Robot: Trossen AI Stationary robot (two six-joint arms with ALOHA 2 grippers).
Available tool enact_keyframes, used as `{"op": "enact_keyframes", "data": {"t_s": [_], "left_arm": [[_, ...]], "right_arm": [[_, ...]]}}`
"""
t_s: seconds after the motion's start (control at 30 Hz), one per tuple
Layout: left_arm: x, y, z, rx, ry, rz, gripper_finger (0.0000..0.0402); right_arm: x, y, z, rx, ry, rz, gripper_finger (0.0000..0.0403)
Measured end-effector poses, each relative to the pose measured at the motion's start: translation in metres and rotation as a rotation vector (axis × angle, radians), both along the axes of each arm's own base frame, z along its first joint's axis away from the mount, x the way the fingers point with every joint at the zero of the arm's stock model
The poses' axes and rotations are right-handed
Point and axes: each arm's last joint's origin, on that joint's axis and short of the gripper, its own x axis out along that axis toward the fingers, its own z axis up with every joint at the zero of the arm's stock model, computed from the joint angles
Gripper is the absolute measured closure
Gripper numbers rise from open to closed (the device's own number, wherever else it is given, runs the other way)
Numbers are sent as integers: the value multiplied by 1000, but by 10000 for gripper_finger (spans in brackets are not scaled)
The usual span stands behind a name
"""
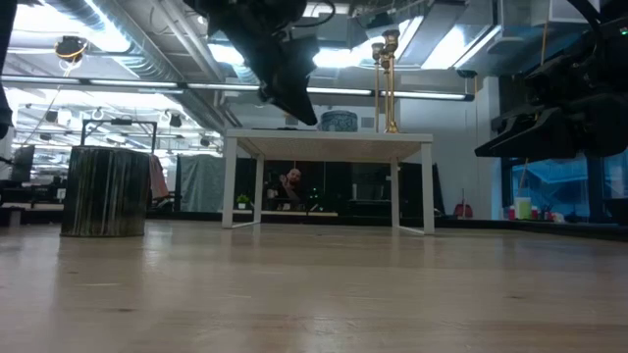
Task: Pick & Place candle stick holders
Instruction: Adjust the small pink scented candle on the shelf
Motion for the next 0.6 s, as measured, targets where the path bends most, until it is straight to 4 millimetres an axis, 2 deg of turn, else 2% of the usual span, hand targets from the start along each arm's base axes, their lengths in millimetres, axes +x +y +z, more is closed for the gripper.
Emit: {"op": "enact_keyframes", "data": {"t_s": [0.27, 0.47, 0.6], "left_arm": [[-3, 16, 4, 122, 1, 118, 359], [2, 38, -3, 120, -54, 123, 391], [1, 45, -7, 61, -73, 113, 399]], "right_arm": [[0, 0, 0, 0, 0, 0, 171], [0, 0, 0, 0, 0, 0, 171], [0, 0, 0, 0, 0, 0, 171]]}}
